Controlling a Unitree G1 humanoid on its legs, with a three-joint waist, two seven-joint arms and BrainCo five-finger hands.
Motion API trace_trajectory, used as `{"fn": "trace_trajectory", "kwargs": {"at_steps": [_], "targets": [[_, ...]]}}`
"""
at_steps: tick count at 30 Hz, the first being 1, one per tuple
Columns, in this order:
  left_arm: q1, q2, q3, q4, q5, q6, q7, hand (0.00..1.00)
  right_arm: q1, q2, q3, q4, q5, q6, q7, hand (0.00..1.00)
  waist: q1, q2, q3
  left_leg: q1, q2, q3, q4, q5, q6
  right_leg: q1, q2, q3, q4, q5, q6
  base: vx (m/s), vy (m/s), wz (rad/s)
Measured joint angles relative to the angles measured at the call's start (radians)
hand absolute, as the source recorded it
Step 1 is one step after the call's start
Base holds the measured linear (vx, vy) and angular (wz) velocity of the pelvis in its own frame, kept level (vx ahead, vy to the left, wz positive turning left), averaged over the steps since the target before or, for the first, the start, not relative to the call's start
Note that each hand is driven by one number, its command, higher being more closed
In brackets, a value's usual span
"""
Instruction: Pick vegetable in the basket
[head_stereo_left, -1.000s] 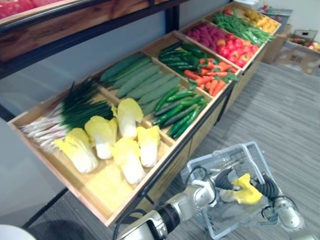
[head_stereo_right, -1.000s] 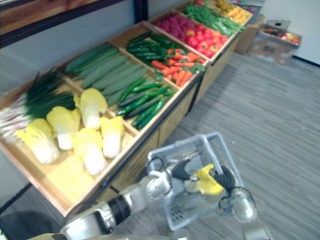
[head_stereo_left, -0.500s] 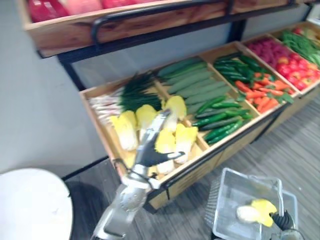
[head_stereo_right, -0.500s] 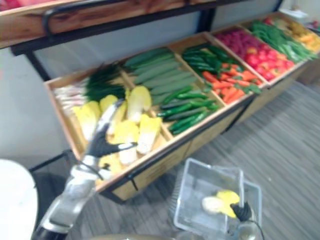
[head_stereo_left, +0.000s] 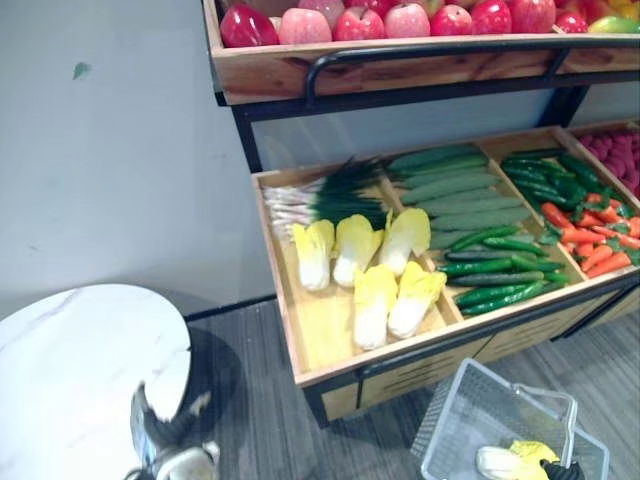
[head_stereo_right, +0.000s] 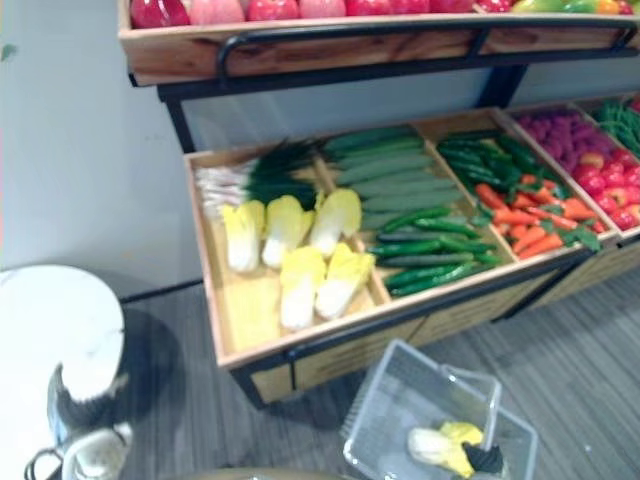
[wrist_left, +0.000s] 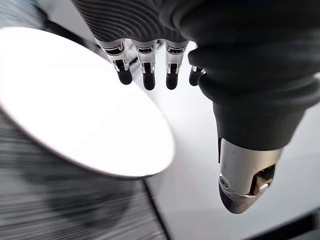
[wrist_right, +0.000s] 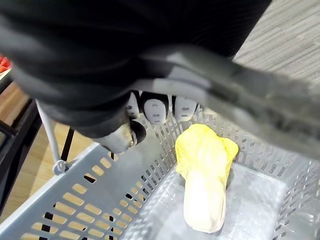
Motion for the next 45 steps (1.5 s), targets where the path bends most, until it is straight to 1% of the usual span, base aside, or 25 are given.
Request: {"fn": "trace_trajectory", "kwargs": {"at_steps": [4, 7, 12, 17, 19, 21, 22, 23, 24, 25, 26, 27, 28, 30, 31, 32, 33, 34, 35, 36, 37, 38, 40, 42, 45], "targets": [[0.001, 0.068, -0.041, 0.302, 0.039, 0.001, -0.013, 0.00, -0.019, 0.012, -0.009, 0.035, 0.032, -0.003, -0.004, 1.00, -0.003, -0.010, -0.004, 0.002, -0.001, 0.000, -0.004, 0.002, 0.000, 0.001, 0.000, 0.000, -0.007, 0.001, 0.002, 0.00, -0.004, -0.02], [0.002, 0.095, -0.036, 0.435, 0.060, 0.043, -0.068, 0.00, -0.029, 0.016, -0.013, 0.055, 0.039, -0.008, -0.018, 1.00, -0.006, -0.011, -0.004, 0.023, 0.001, 0.033, -0.006, -0.001, -0.004, 0.000, 0.001, 0.028, -0.007, 0.002, 0.003, 0.02, -0.007, -0.25], [0.011, 0.092, -0.071, 0.463, 0.039, 0.061, -0.173, 0.00, -0.037, 0.016, -0.049, 0.068, 0.026, 0.000, -0.023, 1.00, -0.017, -0.011, 0.001, 0.083, 0.010, 0.108, -0.006, -0.021, -0.011, -0.004, 0.009, 0.105, 0.004, 0.003, 0.003, 0.00, -0.006, -0.45], [-0.025, 0.086, -0.214, 0.462, 0.040, 0.032, -0.231, 0.00, -0.029, 0.016, -0.074, 0.065, 0.022, 0.008, -0.026, 1.00, -0.036, -0.018, 0.009, 0.128, 0.006, 0.199, -0.007, -0.041, -0.017, -0.057, 0.009, 0.203, 0.052, 0.000, -0.002, -0.03, 0.013, -0.56], [-0.053, 0.093, -0.277, 0.460, 0.039, 0.030, -0.240, 0.00, -0.029, 0.023, -0.087, 0.048, 0.022, 0.015, -0.029, 1.00, -0.058, -0.032, 0.017, 0.128, -0.004, 0.239, -0.006, -0.049, -0.022, -0.102, 0.006, 0.250, 0.076, 0.001, -0.003, -0.06, 0.030, -0.68], [-0.073, 0.110, -0.348, 0.457, 0.039, 0.021, -0.249, 0.00, -0.027, 0.034, -0.069, -0.004, 0.021, 0.019, -0.030, 1.00, -0.065, -0.054, 0.033, 0.134, -0.017, 0.316, -0.006, -0.060, -0.020, -0.147, 0.013, 0.328, 0.073, 0.029, -0.025, -0.06, 0.029, -1.02], [-0.077, 0.119, -0.369, 0.455, 0.039, 0.011, -0.255, 0.00, -0.030, 0.037, -0.045, -0.025, 0.020, 0.026, -0.030, 1.00, -0.066, -0.062, 0.045, 0.141, -0.018, 0.360, -0.002, -0.067, -0.016, -0.161, 0.025, 0.338, 0.068, 0.060, -0.067, -0.09, 0.022, -1.28], [-0.083, 0.133, -0.390, 0.452, 0.037, 0.004, -0.271, 0.00, -0.041, 0.042, -0.015, -0.052, 0.020, 0.034, -0.029, 1.00, -0.073, -0.069, 0.063, 0.138, -0.007, 0.402, 0.044, -0.102, 0.007, -0.185, 0.046, 0.314, 0.063, 0.124, -0.152, -0.15, 0.014, -1.85], [-0.087, 0.140, -0.405, 0.441, 0.018, -0.006, -0.300, 0.00, -0.064, 0.037, 0.021, -0.068, 0.019, 0.037, -0.030, 1.00, -0.067, -0.053, 0.082, 0.133, 0.012, 0.429, 0.083, -0.134, 0.052, -0.193, 0.093, 0.274, -0.008, 0.271, -0.253, -0.18, -0.015, -1.93], [-0.078, 0.143, -0.412, 0.438, 0.010, -0.014, -0.313, 0.00, -0.080, 0.037, 0.037, -0.081, 0.017, 0.037, -0.029, 1.00, -0.054, -0.027, 0.090, 0.131, 0.045, 0.476, 0.094, -0.141, 0.065, -0.196, 0.108, 0.216, -0.004, 0.281, -0.252, -0.20, -0.030, -1.86], [-0.087, 0.151, -0.426, 0.430, 0.010, -0.025, -0.334, 0.00, -0.078, 0.037, 0.040, -0.097, -0.004, 0.037, -0.023, 1.00, -0.057, -0.030, 0.103, 0.138, 0.059, 0.538, 0.113, -0.138, 0.056, -0.242, 0.086, 0.021, 0.241, 0.077, -0.260, -0.14, -0.013, -1.30], [-0.088, 0.158, -0.440, 0.413, 0.010, -0.028, -0.344, 0.00, -0.078, 0.026, 0.028, -0.097, -0.013, 0.039, -0.022, 1.00, -0.055, -0.033, 0.112, 0.149, 0.063, 0.565, 0.118, -0.136, 0.056, -0.247, 0.054, -0.078, 0.417, -0.028, -0.257, -0.07, 0.023, -1.05], [-0.088, 0.162, -0.452, 0.413, 0.010, -0.031, -0.359, 0.00, -0.075, 0.017, 0.019, -0.095, -0.019, 0.040, -0.021, 1.00, -0.056, -0.033, 0.115, 0.158, 0.067, 0.589, 0.130, -0.136, 0.057, -0.237, 0.028, -0.131, 0.510, -0.067, -0.256, -0.03, 0.045, -0.88], [-0.085, 0.170, -0.451, 0.419, 0.010, -0.028, -0.375, 0.00, -0.069, 0.011, 0.016, -0.099, -0.045, 0.038, -0.012, 1.00, -0.058, -0.043, 0.127, 0.167, 0.060, 0.645, 0.154, -0.137, 0.057, -0.228, 0.029, -0.150, 0.499, -0.048, -0.227, -0.11, 0.007, -0.90], [-0.087, 0.158, -0.451, 0.420, 0.010, -0.024, -0.377, 0.00, -0.077, 0.008, 0.016, -0.102, -0.056, 0.037, -0.012, 1.00, -0.053, -0.032, 0.130, 0.176, 0.066, 0.678, 0.137, -0.137, 0.059, -0.202, 0.082, -0.121, 0.388, -0.026, -0.193, -0.17, -0.068, -0.95], [-0.088, 0.143, -0.450, 0.420, 0.010, -0.023, -0.378, 0.00, -0.088, 0.009, 0.026, -0.099, -0.058, 0.041, -0.011, 1.00, -0.050, -0.006, 0.133, 0.164, 0.087, 0.725, 0.127, -0.127, 0.048, -0.172, 0.111, -0.096, 0.279, -0.036, -0.186, -0.15, -0.089, -0.85], [-0.093, 0.139, -0.450, 0.420, 0.010, -0.023, -0.378, 0.00, -0.091, 0.008, 0.030, -0.098, -0.059, 0.041, -0.009, 1.00, -0.055, -0.004, 0.136, 0.157, 0.086, 0.736, 0.133, -0.125, 0.045, -0.181, 0.093, -0.104, 0.317, -0.072, -0.198, -0.02, -0.112, -0.78], [-0.099, 0.136, -0.452, 0.421, 0.010, -0.022, -0.377, 0.00, -0.097, 0.002, 0.033, -0.098, -0.059, 0.046, -0.008, 1.00, -0.053, -0.009, 0.135, 0.155, 0.078, 0.777, 0.151, -0.122, 0.042, -0.180, 0.038, -0.130, 0.352, -0.119, -0.180, -0.01, -0.146, -1.05], [-0.093, 0.139, -0.449, 0.422, 0.010, -0.021, -0.376, 0.00, -0.103, 0.001, 0.044, -0.096, -0.060, 0.054, -0.007, 1.00, -0.031, -0.021, 0.127, 0.154, 0.071, 0.826, 0.168, -0.122, 0.039, -0.168, 0.011, -0.130, 0.274, -0.111, -0.116, -0.01, -0.186, -1.21], [-0.095, 0.141, -0.447, 0.427, 0.010, -0.020, -0.375, 0.00, -0.110, -0.001, 0.054, -0.096, -0.060, 0.056, -0.007, 1.00, -0.025, -0.023, 0.126, 0.152, 0.075, 0.846, 0.174, -0.117, 0.034, -0.166, 0.031, -0.128, 0.232, -0.112, -0.102, -0.06, -0.246, -1.09], [-0.110, 0.124, -0.440, 0.446, 0.009, -0.018, -0.371, 0.00, -0.132, -0.021, 0.079, -0.097, -0.073, 0.058, -0.004, 1.00, -0.030, 0.011, 0.140, 0.148, 0.097, 0.867, 0.175, -0.102, 0.021, -0.151, 0.075, -0.117, 0.173, -0.076, -0.105, -0.09, -0.240, -0.70], [-0.126, 0.097, -0.441, 0.452, 0.009, -0.011, -0.361, 0.00, -0.136, -0.035, 0.084, -0.098, -0.093, 0.062, -0.004, 1.00, -0.035, 0.028, 0.149, 0.143, 0.110, 0.885, 0.175, -0.081, 0.017, -0.147, 0.107, -0.101, 0.124, -0.050, -0.119, -0.10, -0.208, -0.53], [-0.148, 0.082, -0.440, 0.454, 0.005, -0.003, -0.351, 0.00, -0.118, -0.034, 0.090, -0.099, -0.094, 0.078, -0.004, 1.00, -0.044, 0.045, 0.148, 0.151, 0.126, 0.885, 0.179, -0.039, 0.011, -0.129, 0.131, -0.098, 0.097, -0.043, -0.130, -0.07, -0.148, -0.22], [-0.157, 0.074, -0.431, 0.449, 0.002, -0.001, -0.332, 0.00, -0.101, -0.031, 0.097, -0.114, -0.094, 0.079, -0.012, 1.00, -0.062, 0.048, 0.147, 0.163, 0.147, 0.884, 0.196, -0.005, 0.008, -0.104, 0.148, -0.099, 0.080, -0.043, -0.130, -0.05, -0.129, -0.09], [-0.166, 0.068, -0.403, 0.446, 0.013, 0.005, -0.313, 0.00, -0.074, -0.030, 0.138, -0.153, -0.098, 0.072, -0.017, 1.00, -0.071, 0.044, 0.150, 0.141, 0.254, 0.848, 0.404, -0.004, 0.010, -0.071, 0.180, -0.065, 0.062, -0.054, -0.155, -0.06, -0.087, -0.27]]}}
